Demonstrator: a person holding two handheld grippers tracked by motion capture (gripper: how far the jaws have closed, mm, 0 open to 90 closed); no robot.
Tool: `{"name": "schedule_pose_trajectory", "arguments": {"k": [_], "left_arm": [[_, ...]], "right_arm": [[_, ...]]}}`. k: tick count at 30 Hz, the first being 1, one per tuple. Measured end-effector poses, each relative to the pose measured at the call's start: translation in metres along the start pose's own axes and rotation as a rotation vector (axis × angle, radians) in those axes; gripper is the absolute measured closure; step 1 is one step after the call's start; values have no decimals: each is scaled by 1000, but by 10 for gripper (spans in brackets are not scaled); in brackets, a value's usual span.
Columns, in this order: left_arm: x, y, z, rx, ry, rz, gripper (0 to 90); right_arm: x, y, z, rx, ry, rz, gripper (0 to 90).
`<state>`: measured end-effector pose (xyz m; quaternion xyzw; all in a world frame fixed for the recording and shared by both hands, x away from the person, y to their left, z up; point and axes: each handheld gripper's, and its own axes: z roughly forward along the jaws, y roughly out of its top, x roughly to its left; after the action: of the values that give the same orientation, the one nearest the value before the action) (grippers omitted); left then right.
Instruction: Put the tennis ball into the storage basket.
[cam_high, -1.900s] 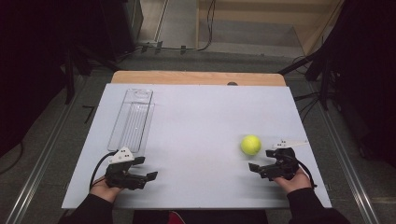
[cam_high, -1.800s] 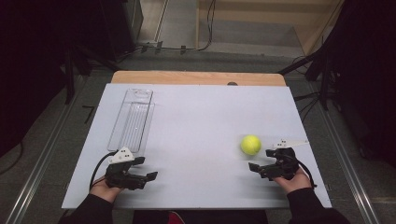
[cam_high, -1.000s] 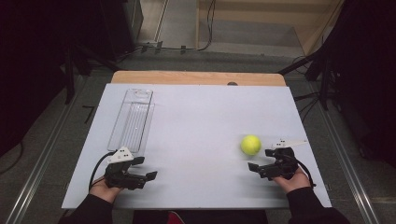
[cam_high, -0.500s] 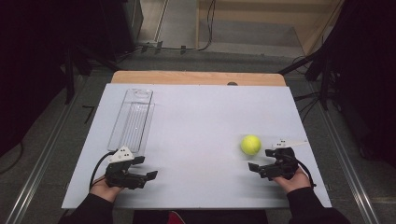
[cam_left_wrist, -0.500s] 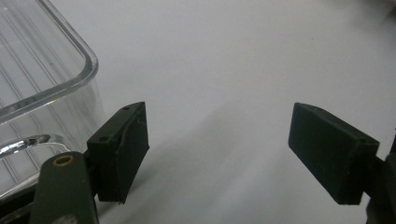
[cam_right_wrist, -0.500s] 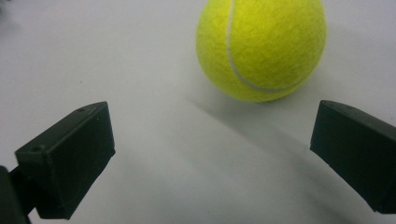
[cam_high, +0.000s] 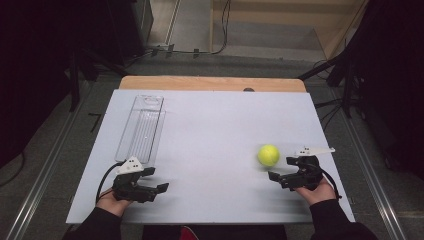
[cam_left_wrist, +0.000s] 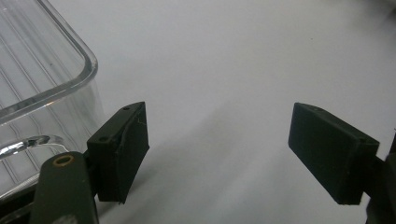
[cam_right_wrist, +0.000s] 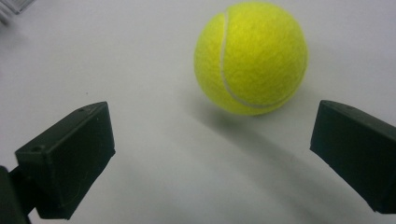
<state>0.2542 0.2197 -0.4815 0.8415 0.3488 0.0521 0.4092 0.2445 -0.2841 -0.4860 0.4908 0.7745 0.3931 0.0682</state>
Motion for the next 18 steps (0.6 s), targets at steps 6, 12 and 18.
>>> {"name": "schedule_pose_trajectory", "arguments": {"k": [6,12,18], "left_arm": [[0,0,0,-1,0,-1,208],[0,0,0,2,1,1,208],[0,0,0,1,0,1,208]], "right_arm": [[1,6,-5,-11,-6,-5,0],[1,14,-7,-14,-23,-16,0],[-1,24,-10,-34,-37,-19,0]]}}
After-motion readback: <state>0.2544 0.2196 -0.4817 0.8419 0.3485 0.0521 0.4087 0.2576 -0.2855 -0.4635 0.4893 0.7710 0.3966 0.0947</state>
